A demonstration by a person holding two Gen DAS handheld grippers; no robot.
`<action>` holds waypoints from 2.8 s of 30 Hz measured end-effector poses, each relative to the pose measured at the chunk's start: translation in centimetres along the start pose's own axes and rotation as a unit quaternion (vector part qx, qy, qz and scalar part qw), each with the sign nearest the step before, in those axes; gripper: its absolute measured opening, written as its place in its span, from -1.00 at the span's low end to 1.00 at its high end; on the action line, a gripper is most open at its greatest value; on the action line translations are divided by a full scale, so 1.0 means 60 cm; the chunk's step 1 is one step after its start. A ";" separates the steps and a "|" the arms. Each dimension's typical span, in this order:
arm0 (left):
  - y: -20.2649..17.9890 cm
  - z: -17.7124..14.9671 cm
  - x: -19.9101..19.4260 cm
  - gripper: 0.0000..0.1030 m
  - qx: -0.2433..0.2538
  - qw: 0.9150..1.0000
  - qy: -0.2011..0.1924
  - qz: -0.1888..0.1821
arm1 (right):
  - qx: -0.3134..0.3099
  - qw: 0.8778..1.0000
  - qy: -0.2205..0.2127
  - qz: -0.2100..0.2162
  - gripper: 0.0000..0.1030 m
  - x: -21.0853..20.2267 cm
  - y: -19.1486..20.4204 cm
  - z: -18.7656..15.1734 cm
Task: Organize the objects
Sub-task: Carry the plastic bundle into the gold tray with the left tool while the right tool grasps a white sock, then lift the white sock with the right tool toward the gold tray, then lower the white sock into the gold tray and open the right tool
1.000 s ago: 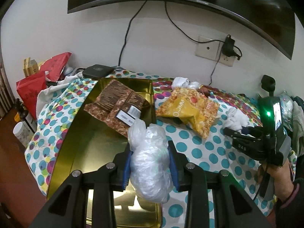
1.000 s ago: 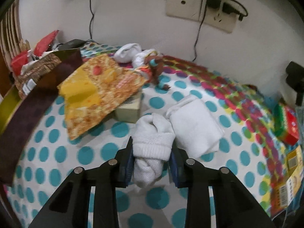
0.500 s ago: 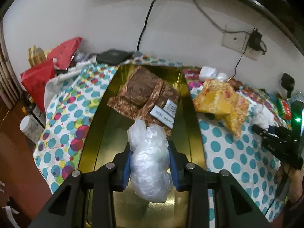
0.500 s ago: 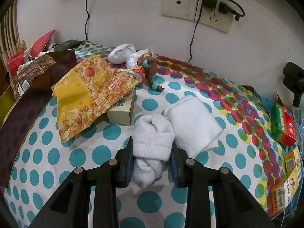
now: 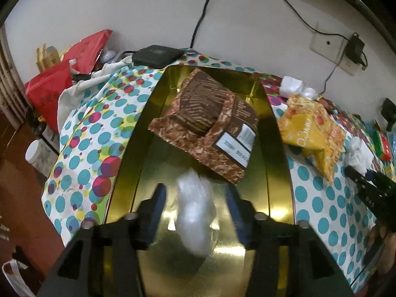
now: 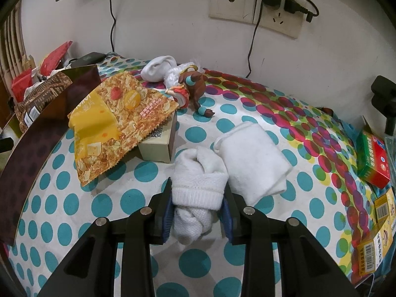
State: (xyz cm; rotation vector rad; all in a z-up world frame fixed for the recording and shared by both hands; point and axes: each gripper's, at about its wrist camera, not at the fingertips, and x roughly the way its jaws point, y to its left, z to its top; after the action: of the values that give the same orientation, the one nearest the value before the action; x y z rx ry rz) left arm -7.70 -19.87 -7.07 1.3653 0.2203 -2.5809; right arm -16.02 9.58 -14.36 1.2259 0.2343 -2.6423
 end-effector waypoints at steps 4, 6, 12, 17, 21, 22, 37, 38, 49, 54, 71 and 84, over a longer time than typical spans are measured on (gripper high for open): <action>-0.009 -0.003 -0.004 0.17 0.016 1.000 -0.008 0.008 | -0.001 1.000 0.000 0.000 -0.40 -0.001 0.001 0.000; -0.012 -0.003 -0.003 0.17 0.018 1.000 -0.005 0.014 | -0.002 1.000 0.001 0.000 -0.40 0.001 0.000 0.000; -0.012 -0.016 -0.014 0.17 0.007 1.000 -0.005 0.006 | -0.002 1.000 0.001 0.000 -0.40 0.001 0.001 0.000; -0.013 -0.030 -0.031 0.17 0.002 1.000 -0.005 -0.003 | 0.000 1.000 -0.005 0.006 -0.40 -0.002 -0.001 -0.002; -0.013 -0.039 -0.044 0.17 0.000 1.000 -0.007 -0.004 | 0.000 1.000 -0.013 0.008 -0.40 -0.008 0.000 -0.002; -0.013 -0.042 -0.049 0.17 0.001 1.000 -0.011 -0.004 | -0.001 1.000 -0.015 0.009 -0.40 -0.010 0.001 -0.002; -0.022 -0.077 -0.095 0.17 0.008 1.000 -0.023 -0.018 | -0.020 0.999 -0.035 -0.008 -0.40 -0.022 0.013 -0.003; -0.023 -0.079 -0.097 0.17 0.009 0.999 -0.024 -0.020 | -0.022 0.999 -0.039 -0.010 -0.40 -0.024 0.015 -0.004; -0.025 -0.097 -0.139 0.17 0.035 0.998 -0.048 -0.003 | -0.063 0.996 -0.056 -0.030 -0.38 -0.034 0.042 -0.005; -0.026 -0.102 -0.145 0.17 0.042 0.998 -0.049 -0.006 | -0.081 0.994 -0.056 -0.040 -0.38 -0.034 0.053 -0.007; -0.003 -0.111 -0.166 0.17 0.019 0.997 -0.065 -0.019 | -0.078 0.993 -0.091 0.007 -0.38 -0.101 0.108 0.029; 0.037 -0.122 -0.201 0.17 -0.004 0.996 -0.082 -0.017 | -0.137 0.978 -0.115 0.111 -0.36 -0.177 0.268 0.101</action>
State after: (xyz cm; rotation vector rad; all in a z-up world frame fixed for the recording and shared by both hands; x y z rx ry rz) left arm 5.28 -18.89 -1.22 1.1487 0.2278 -2.7000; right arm -9.53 -5.92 -3.17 0.8023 0.3814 -2.4310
